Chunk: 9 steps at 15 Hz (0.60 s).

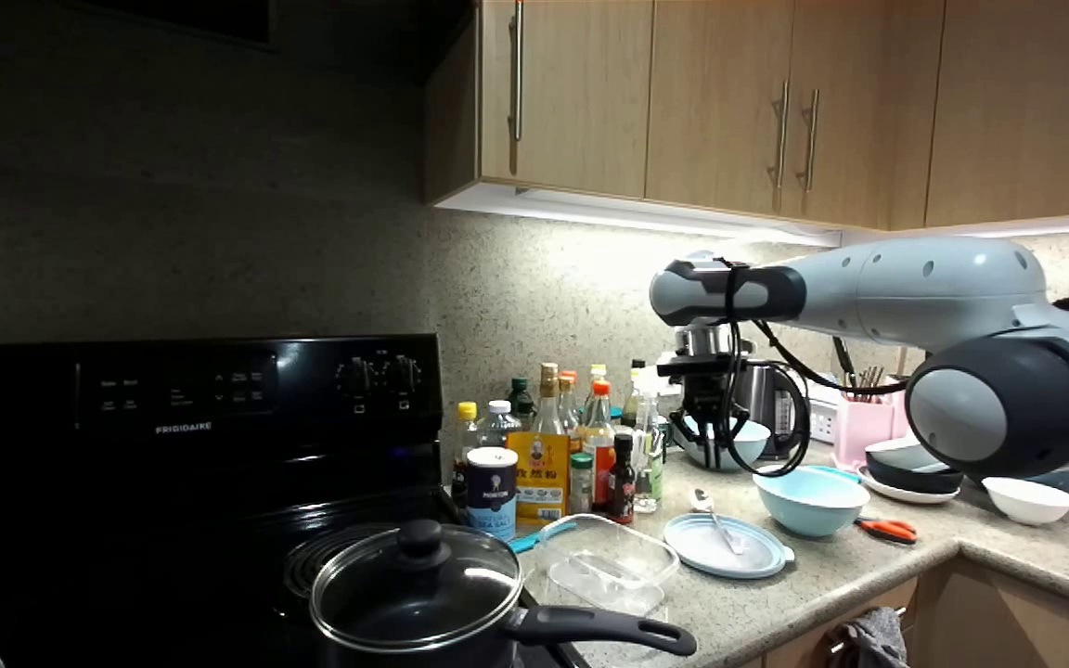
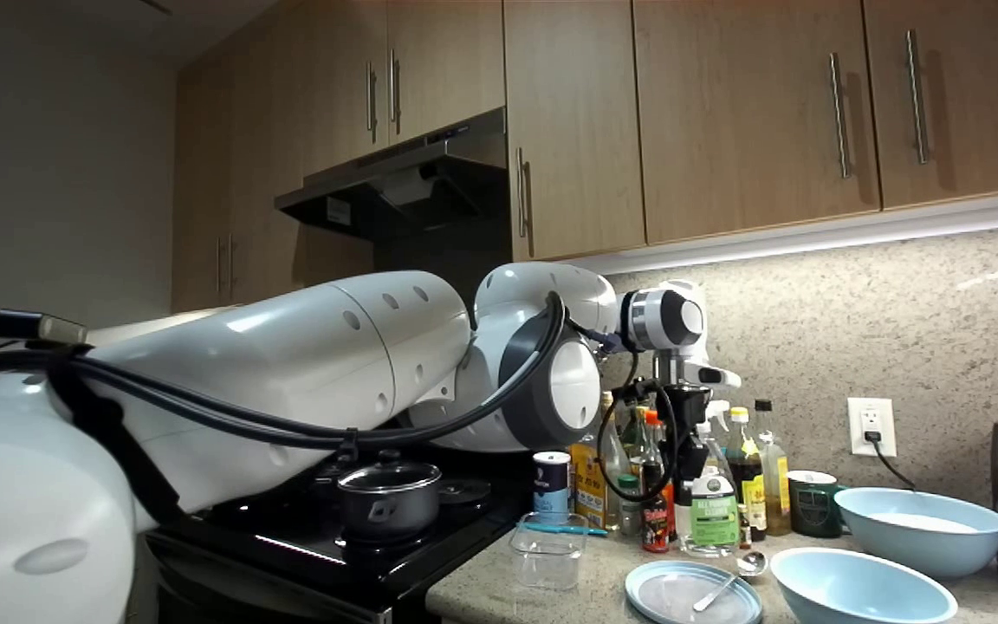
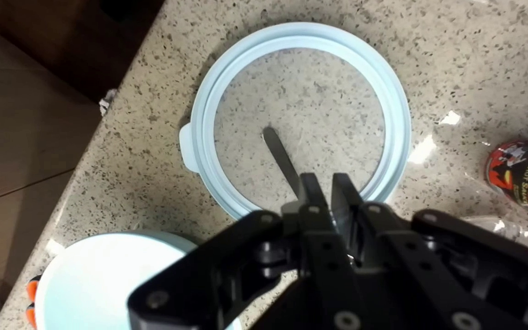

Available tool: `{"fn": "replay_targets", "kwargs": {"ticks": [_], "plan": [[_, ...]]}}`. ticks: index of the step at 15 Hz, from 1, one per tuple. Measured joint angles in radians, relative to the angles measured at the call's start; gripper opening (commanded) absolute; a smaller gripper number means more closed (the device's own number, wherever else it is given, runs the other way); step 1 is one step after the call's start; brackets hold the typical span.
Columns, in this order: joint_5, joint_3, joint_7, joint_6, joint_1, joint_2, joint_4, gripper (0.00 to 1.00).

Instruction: Remove the spoon from the bowl and put it on the lid that is on the counter

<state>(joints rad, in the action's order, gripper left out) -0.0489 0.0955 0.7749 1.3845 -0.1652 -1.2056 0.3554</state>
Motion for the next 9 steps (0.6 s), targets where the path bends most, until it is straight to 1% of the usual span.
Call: {"fn": "replay_targets", "kwargs": {"ticks": [6, 8, 9], "plan": [[-0.001, -0.005, -0.010, -0.009, -0.024, -0.024, 0.047, 0.82], [0.000, -0.001, -0.064, -0.010, -0.036, -0.042, 0.060, 0.95], [0.003, 0.002, -0.103, -0.010, -0.040, -0.051, 0.066, 0.98]]}}
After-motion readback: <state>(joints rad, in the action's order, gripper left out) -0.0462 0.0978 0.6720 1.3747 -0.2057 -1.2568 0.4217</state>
